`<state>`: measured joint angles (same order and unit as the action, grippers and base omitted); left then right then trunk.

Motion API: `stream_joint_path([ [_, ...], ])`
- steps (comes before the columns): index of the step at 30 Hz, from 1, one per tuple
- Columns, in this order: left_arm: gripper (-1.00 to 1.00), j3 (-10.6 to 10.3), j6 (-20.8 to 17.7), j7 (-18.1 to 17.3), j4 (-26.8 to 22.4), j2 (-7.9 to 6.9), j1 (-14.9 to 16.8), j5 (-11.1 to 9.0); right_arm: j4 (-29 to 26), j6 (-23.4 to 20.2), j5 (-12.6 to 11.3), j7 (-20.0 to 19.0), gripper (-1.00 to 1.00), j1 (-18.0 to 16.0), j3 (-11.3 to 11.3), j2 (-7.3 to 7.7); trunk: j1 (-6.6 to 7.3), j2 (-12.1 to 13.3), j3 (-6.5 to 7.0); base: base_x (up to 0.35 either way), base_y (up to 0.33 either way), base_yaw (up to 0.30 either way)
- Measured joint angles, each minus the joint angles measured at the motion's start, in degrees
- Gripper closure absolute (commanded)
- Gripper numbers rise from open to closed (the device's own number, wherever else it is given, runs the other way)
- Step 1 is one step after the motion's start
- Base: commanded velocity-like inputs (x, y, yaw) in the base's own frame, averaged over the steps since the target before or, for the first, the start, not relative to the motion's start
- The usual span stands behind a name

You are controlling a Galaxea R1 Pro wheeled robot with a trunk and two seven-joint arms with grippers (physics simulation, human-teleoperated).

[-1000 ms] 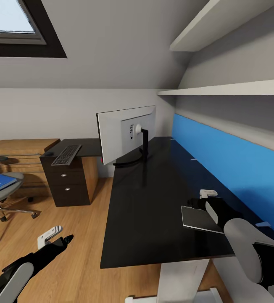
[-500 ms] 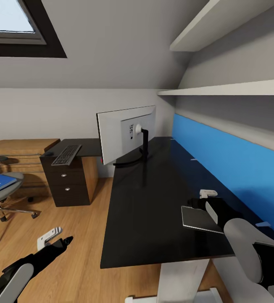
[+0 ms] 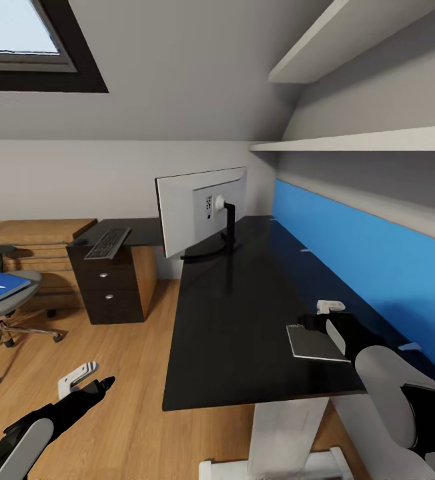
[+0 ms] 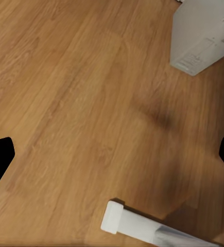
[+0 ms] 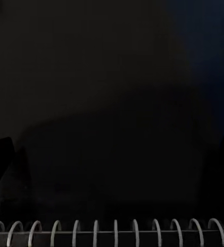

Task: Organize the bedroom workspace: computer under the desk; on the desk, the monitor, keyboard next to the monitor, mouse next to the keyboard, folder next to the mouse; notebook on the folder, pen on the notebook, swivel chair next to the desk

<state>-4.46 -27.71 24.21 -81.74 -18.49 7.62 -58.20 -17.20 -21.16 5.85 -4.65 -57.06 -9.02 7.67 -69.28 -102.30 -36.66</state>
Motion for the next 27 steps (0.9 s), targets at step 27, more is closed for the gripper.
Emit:
stream_joint_path([
  [27, -1.00, 0.0, 0.0, 0.0, 0.0, 0.00, 0.0, 0.1, 0.0, 0.0, 0.0, 0.0, -1.00, 0.0, 0.0, 0.04, -0.02, 0.0, 0.00, -0.156, 0.000, 0.000],
])
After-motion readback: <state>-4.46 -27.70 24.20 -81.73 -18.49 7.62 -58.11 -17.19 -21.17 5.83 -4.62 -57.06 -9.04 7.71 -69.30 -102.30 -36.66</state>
